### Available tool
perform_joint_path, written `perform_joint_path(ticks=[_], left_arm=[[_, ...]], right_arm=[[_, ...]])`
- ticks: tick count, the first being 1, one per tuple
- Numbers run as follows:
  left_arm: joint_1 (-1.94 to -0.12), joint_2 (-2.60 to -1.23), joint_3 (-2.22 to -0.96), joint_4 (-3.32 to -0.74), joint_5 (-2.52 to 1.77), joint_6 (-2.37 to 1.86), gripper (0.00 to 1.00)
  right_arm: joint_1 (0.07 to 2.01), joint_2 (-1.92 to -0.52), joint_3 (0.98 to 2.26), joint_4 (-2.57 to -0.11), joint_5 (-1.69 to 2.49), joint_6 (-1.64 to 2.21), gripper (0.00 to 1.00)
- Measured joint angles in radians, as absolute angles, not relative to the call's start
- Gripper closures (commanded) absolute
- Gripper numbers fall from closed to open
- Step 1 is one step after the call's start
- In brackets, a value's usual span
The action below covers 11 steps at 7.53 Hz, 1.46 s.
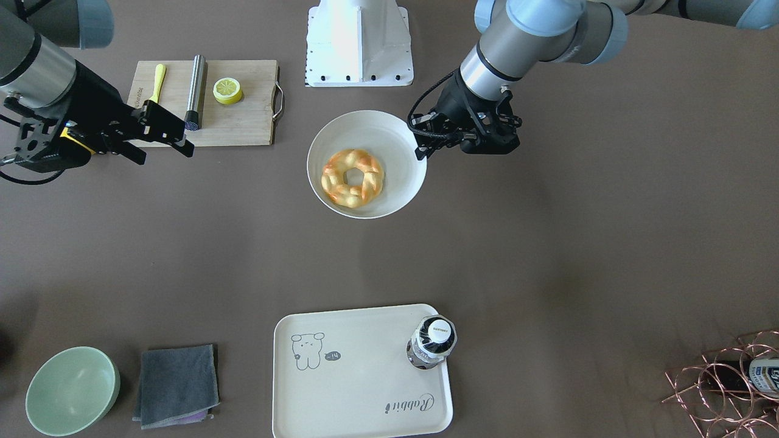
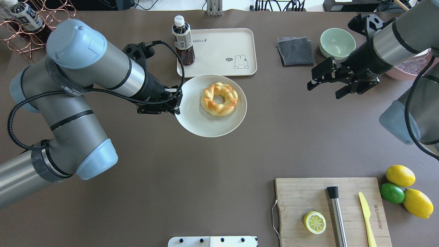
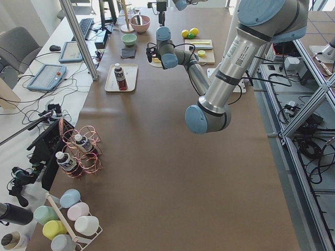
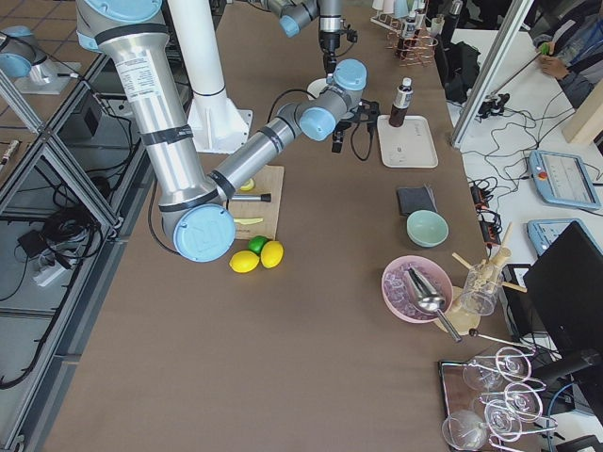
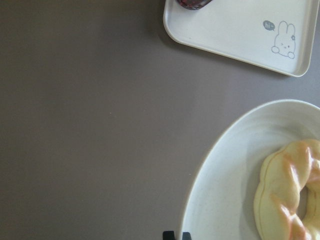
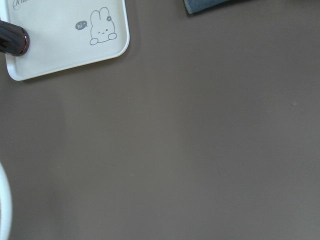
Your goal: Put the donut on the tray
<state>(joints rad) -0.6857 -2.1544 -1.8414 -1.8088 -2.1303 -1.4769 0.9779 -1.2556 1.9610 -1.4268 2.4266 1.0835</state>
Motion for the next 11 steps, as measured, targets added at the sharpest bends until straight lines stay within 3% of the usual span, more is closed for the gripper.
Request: perform_joint_path(ticks=[4,8,11], left_arm=[[-0.590,-2.269,-1.801,-1.765,-2.005,-1.560,1.00],[-0.561,-2.306,-1.794,-1.766,-1.959,-1.605,1.00],[-0.566,-2.315,-1.796,-1.766,-1.959,-1.608,1.00]], right_arm=[[0.870,-1.174,1.954,-1.425,2.339,1.211,0.00],[0.833,-1.157,1.953,-1.425,2.299,1.256,0.21],[0.823,-1.163,1.961,-1.423,2.288,1.275,0.25]])
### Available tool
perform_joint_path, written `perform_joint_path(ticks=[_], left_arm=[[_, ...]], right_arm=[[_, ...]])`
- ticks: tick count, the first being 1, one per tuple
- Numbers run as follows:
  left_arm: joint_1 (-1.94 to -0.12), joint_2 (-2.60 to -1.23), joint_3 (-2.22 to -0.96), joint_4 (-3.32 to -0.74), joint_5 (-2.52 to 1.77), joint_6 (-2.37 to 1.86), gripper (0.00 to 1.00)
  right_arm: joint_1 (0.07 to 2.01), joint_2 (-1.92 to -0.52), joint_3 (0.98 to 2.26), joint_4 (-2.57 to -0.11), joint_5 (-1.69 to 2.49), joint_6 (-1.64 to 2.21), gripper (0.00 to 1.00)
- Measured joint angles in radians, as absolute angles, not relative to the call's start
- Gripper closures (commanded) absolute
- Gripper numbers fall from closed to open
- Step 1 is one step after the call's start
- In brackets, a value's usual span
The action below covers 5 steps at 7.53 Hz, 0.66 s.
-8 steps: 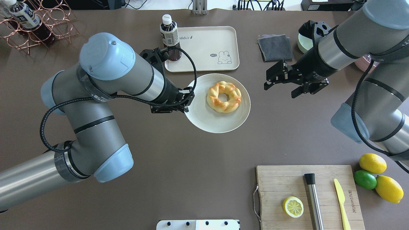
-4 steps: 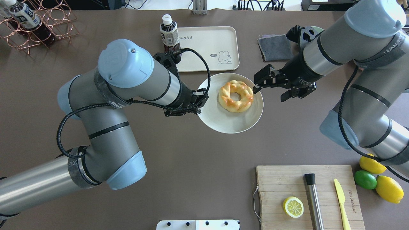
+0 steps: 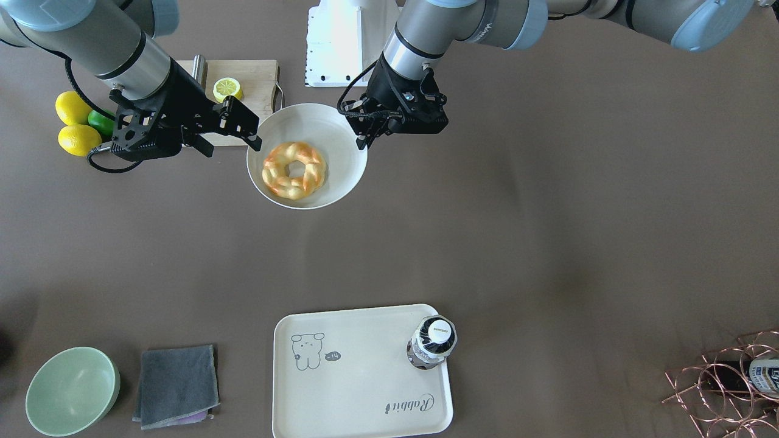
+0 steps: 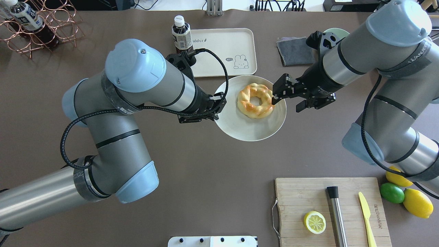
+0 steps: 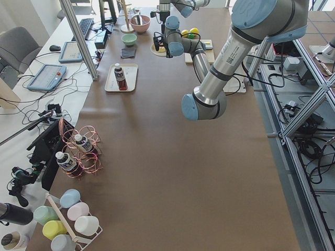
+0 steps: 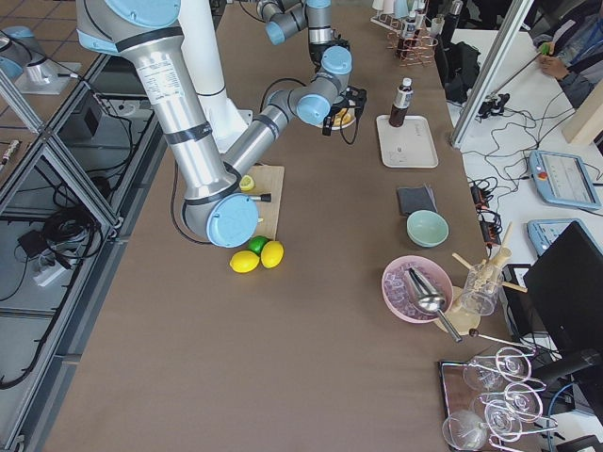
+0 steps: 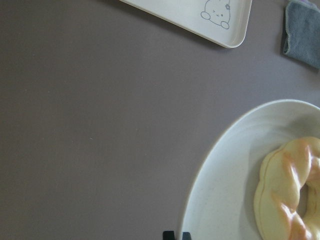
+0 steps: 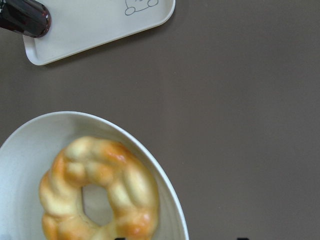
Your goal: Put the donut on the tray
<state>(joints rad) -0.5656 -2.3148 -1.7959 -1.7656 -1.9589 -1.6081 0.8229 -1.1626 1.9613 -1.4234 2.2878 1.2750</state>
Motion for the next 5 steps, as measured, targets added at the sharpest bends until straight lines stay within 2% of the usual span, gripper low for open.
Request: perform_joint_path(ticks=[3,4,5], left_arm=[[-0.583,-2.316,-1.794,-1.767,-1.959,-1.608,1.00],[-0.586,-2.316,-1.793,-1.767,-1.959,-1.609,1.00],[-0.589,-2.316,-1.793,-1.767,-1.960,-1.610,1.00]], right_arm=[[0.816,-1.177,1.962,-1.385,2.285,1.297,0.44],[0.807,-1.179,1.961,-1.370,2.274,1.315,0.56],[0.801,-1.179,1.961,-1.358,2.267,1.328,0.78]])
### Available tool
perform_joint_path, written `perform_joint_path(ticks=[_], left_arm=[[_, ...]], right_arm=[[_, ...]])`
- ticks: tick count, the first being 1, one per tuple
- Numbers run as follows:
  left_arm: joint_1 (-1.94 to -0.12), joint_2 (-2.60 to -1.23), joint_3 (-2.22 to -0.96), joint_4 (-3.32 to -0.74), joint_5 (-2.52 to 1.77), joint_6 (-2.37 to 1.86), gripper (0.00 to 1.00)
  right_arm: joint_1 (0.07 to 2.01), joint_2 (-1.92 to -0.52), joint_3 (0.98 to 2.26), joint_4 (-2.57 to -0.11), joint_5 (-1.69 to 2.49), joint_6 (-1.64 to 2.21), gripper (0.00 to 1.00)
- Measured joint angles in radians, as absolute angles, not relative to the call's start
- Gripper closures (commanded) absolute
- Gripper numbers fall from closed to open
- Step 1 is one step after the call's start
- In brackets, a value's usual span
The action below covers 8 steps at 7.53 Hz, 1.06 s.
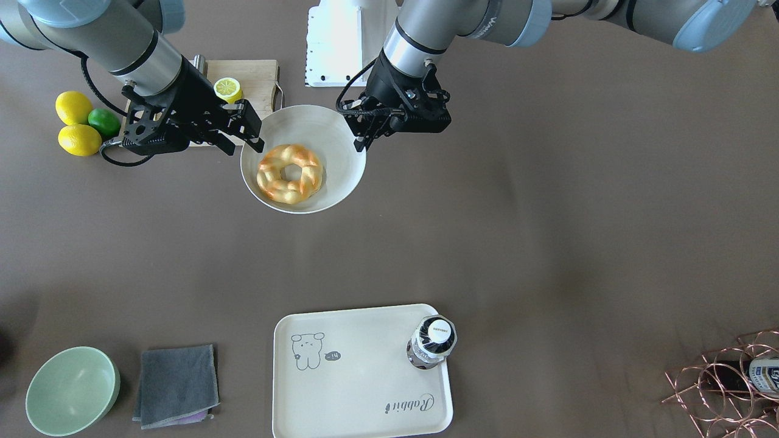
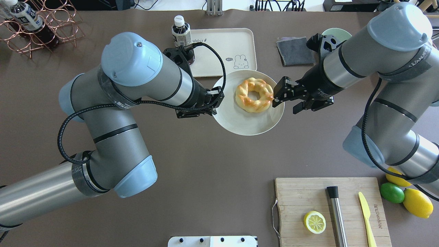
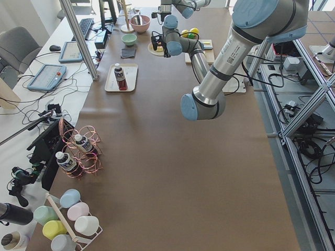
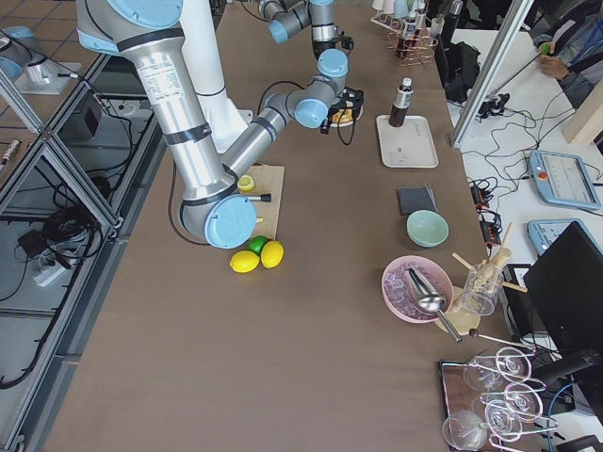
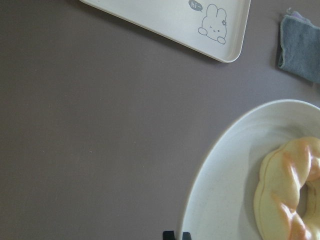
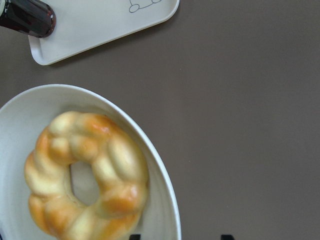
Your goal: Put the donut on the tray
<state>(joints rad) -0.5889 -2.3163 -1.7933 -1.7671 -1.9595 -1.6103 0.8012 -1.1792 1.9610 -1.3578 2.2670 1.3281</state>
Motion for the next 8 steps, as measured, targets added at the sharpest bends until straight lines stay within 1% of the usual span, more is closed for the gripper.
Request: perform_joint_path(ticks=[1,2,4,5,6,8], left_arm=[[-0.591,-2.318,-1.793,-1.767,-1.959,-1.611,1.00],[-0.591,-2.319,-1.793,-1.767,-1.959,-1.612,1.00],[-0.592,-2.319,-1.794,-1.767,-1.959,-1.613,1.00],[-0.593,-2.318,-1.794,-1.767,-1.959,-1.614,0.26],[-0.595,-2.318,-1.794,-1.767,-1.959,-1.614,0.03],[-0.601,-2.316,-1.793,-1.765,-1.959,-1.612,0.02]], right_arm=[[0.798,-1.180,1.961,-1.351,2.263,1.336,0.98],[0.797,-1.180,1.962,-1.348,2.262,1.339,1.00],[0.796,-1.177,1.964,-1.347,2.265,1.339,1.00],[0.796,-1.175,1.964,-1.347,2.269,1.339,1.00],[0.794,-1.174,1.963,-1.347,2.271,1.339,1.00],[0.792,-1.176,1.963,-1.347,2.277,1.340,1.00]])
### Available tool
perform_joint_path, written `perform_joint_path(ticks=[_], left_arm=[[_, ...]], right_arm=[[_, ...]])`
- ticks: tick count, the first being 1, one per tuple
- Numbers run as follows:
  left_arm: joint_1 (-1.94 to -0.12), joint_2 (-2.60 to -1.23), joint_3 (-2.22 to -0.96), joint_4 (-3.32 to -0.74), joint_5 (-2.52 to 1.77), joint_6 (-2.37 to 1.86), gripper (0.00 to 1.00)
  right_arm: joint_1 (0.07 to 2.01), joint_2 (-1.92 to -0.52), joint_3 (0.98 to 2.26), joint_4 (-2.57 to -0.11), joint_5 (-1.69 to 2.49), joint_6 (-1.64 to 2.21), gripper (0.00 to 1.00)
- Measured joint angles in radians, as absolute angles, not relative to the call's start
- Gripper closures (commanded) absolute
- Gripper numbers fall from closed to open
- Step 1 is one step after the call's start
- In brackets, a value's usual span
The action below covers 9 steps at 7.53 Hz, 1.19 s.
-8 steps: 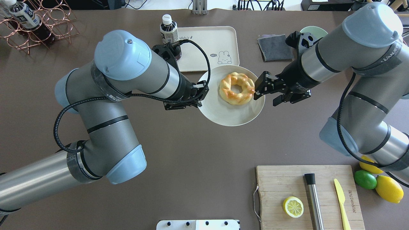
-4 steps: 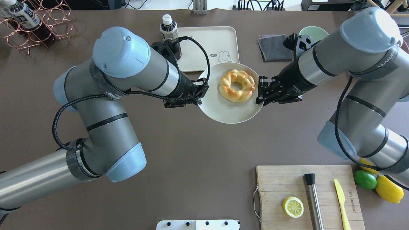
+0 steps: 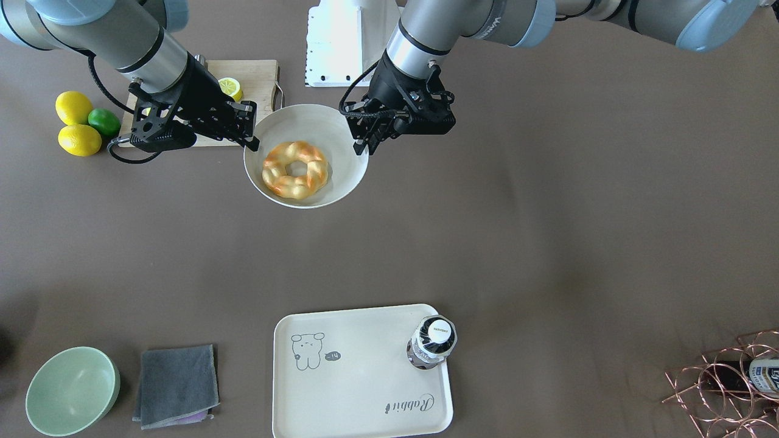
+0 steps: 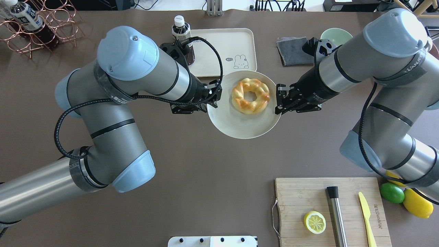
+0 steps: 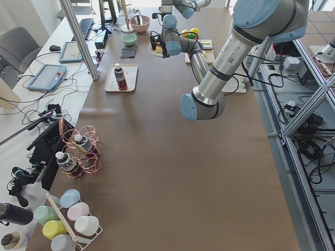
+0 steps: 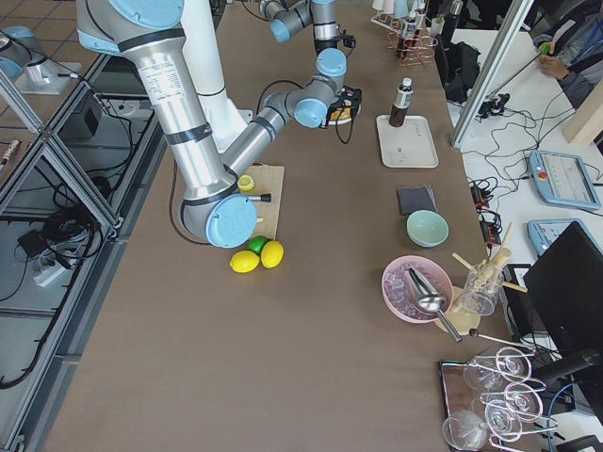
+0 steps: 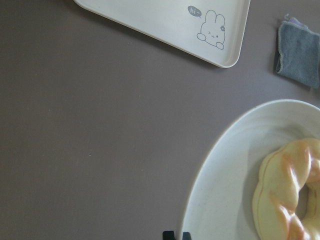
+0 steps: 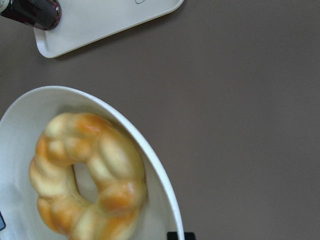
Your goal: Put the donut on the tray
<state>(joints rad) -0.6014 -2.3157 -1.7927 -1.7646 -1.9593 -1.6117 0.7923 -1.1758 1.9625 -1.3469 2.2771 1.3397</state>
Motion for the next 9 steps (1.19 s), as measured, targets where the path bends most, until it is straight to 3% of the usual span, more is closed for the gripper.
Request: perform_joint_path(ticks=[2,5,9], left_arm=[[-0.640,-2.309,-1.796,-1.750,-1.995,-1.606,0.02],[-0.707,-2.205,-1.878,-1.736,-2.069,-1.601,0.02],[-0.735,-2.069,-2.007,-1.735,-2.071,-1.601,0.02]], right_arm=[[0.801,-1.172,1.952,-1.348,2.296,1.371,1.00],[0.853,-1.127,1.793,-1.280,2.288,1.513,1.00],[0.853,-0.793,1.290,-1.122,2.076,1.958,1.00]])
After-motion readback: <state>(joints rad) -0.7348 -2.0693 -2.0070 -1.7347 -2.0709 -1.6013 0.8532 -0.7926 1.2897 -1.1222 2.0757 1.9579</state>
